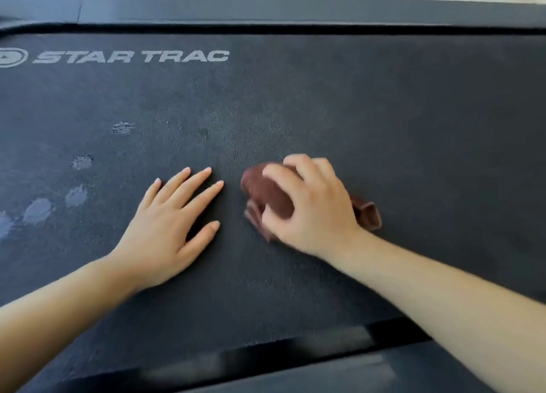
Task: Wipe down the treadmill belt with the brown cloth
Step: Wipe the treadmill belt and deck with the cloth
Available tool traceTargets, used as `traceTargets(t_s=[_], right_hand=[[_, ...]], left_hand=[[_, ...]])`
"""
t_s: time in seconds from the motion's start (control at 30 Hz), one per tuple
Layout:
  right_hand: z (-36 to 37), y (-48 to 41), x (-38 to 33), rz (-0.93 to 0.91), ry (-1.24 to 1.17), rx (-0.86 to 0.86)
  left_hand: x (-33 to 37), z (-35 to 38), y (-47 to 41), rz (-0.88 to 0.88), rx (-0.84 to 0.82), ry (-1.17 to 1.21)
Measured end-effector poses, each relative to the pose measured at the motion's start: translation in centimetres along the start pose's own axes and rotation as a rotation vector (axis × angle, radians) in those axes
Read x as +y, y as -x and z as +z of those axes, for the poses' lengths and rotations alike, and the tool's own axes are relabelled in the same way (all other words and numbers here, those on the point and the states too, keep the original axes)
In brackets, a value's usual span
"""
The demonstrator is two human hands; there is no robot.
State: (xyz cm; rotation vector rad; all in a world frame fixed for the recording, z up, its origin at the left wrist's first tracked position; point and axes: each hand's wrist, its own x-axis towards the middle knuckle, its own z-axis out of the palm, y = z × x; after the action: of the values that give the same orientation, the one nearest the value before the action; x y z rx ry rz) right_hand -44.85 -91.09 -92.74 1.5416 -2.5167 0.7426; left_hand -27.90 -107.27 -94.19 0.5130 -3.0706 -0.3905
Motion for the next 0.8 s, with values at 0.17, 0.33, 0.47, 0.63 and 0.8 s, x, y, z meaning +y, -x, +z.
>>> traceTargets(t_s=[0.17, 0.33, 0.47, 0.63, 0.8], right_hand=[[0.9, -5.4, 2.0, 0.174, 0.100, -0.025], [-0.2, -0.8, 0.1, 0.085, 0.073, -0.075], [-2.2, 6.4, -2.5, -0.028, 0.002, -0.111], [-2.7, 9.7, -4.2, -0.154, 0.001, -0.174], [-0.9, 6.6, -5.3, -0.147, -0.011, -0.148]], left_hand=[[0.7, -0.2, 0.0, -0.043, 0.037, 0.005], [0.6, -0.1, 0.1, -0.045, 0.049, -0.012], [0.4, 0.0, 0.1, -0.037, 0.037, -0.015], [-1.0, -0.5, 0.4, 0.023, -0.003, -0.029], [-3.7, -1.4, 1.4, -0.026, 0.013, -0.033]])
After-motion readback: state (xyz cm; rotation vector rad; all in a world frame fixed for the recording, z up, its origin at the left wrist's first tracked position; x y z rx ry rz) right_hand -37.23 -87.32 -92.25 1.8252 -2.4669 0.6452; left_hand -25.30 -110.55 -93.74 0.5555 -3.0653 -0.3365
